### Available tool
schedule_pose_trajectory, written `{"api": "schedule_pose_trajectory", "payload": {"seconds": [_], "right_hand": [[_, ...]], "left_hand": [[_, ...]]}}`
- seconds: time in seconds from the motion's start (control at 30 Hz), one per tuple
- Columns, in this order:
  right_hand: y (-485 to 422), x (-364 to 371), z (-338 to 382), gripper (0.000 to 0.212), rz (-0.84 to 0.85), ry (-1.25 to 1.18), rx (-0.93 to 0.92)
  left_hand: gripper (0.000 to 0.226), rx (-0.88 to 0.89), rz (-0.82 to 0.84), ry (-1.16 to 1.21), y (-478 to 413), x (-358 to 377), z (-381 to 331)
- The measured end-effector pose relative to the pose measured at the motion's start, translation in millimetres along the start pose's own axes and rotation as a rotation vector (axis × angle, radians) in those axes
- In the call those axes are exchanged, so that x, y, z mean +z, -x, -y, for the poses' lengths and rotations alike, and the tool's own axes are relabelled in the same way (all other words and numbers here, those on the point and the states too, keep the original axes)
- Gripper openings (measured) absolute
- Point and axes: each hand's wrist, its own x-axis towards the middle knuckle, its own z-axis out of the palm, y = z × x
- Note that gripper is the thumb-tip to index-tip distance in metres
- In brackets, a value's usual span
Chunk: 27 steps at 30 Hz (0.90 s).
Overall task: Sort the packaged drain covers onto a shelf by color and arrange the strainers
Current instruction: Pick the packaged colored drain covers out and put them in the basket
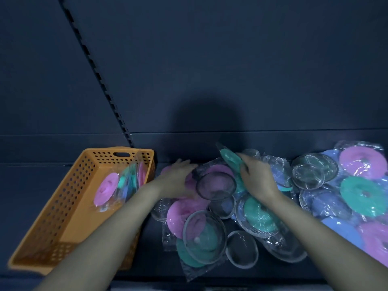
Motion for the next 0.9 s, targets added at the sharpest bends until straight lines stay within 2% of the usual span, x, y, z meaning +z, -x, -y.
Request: {"api": "schedule_pose_trajectory", "payload": {"seconds": [0.07,0.17,0.37,0.5,0.63,0.73,0.9], "right_hand": [[3,-1,3,0.029,0.005,-0.02,0.011],[6,-4,4,0.031,-0.01,-0.071,0.06],[9,-3,0,0.031,-0.091,-0.121,0.098],[11,0,8,0.026,-0.173,-0.146,0.071],[15,10,19,0.031,-0.289,-0.1,-0.036],[22,14,30,0.036,-0.288,-0.123,-0.078],[33,21,63,0.039,-0.304,-0.228,-0.106]], "left_hand": [[0.108,-0.14,0.126,-0.17,3,3,13],[0.107,-0.202,0.158,-0.134,6,11,21],[0.067,-0.126,-0.053,-0.114,3,18,16],[0.048,-0.107,-0.306,0.022,6,12,14],[0.043,-0.067,-0.474,0.231,20,0,11],[0.043,-0.002,-0.566,0.316,27,1,6],[0.036,-0.019,-0.711,0.444,43,0,1]]}}
